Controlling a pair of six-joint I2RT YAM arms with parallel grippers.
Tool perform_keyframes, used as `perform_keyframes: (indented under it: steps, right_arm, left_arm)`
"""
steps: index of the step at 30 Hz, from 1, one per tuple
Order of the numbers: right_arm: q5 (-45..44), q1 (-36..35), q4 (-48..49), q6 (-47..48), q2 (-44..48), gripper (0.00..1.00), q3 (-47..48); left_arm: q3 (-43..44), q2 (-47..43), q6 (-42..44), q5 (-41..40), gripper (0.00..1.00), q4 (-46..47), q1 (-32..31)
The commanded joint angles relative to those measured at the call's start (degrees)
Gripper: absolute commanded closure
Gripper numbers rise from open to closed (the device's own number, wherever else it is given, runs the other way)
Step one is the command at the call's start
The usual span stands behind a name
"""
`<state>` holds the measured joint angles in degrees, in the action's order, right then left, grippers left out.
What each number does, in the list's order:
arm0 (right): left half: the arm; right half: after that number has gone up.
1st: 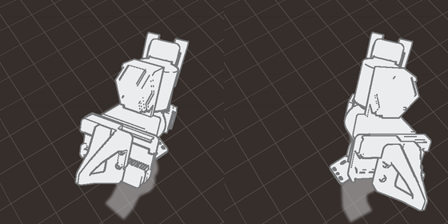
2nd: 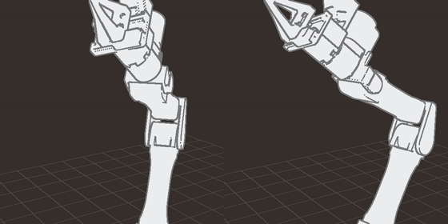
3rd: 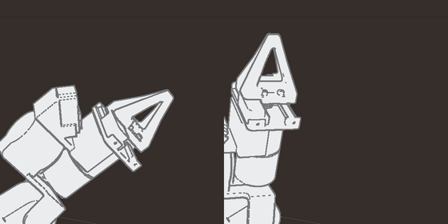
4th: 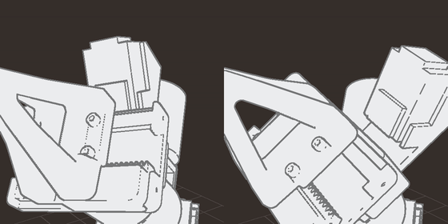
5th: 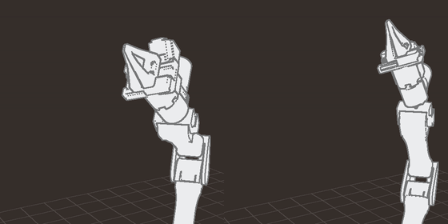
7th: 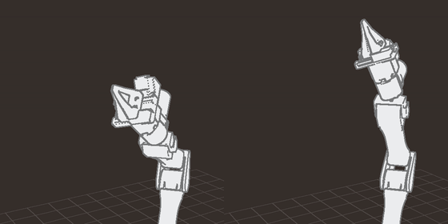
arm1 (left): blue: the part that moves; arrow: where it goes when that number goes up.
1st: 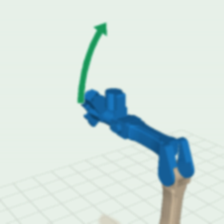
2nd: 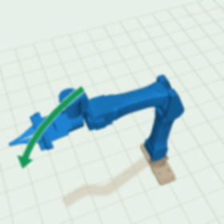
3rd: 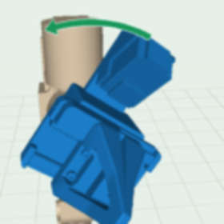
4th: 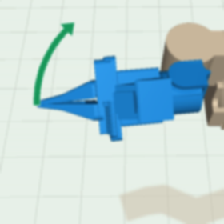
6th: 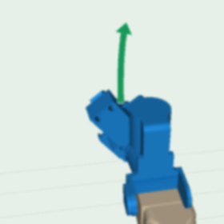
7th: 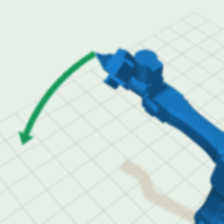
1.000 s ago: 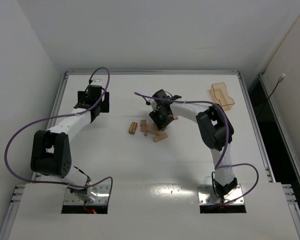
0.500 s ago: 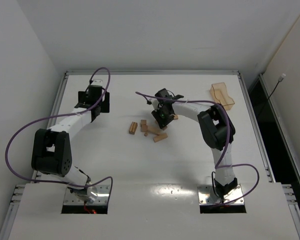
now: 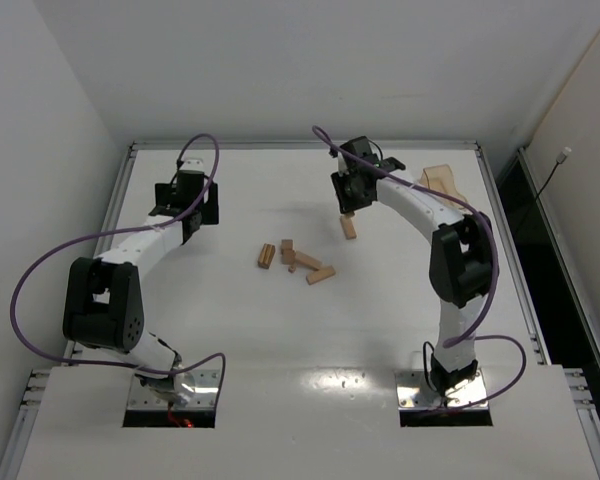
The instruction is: Build the wood block tower
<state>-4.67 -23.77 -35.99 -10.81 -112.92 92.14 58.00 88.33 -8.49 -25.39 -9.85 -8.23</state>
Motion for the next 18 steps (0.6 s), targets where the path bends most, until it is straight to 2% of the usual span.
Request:
perform_keyframes:
  steps: [1,18]
  right_arm:
    - [0.0,0.2,-1.1,-2.8,-0.7,1.00,1.5]
    - [5.2,4.3,-1.1,-5.2,-5.8,1.00,0.9]
  left_arm:
    - [1.9,0.0,-0.7,-1.0,0.01,1.1,-0.2]
    - [4.8,2.4,-0.1,-1.5,0.01,1.1,-0.2]
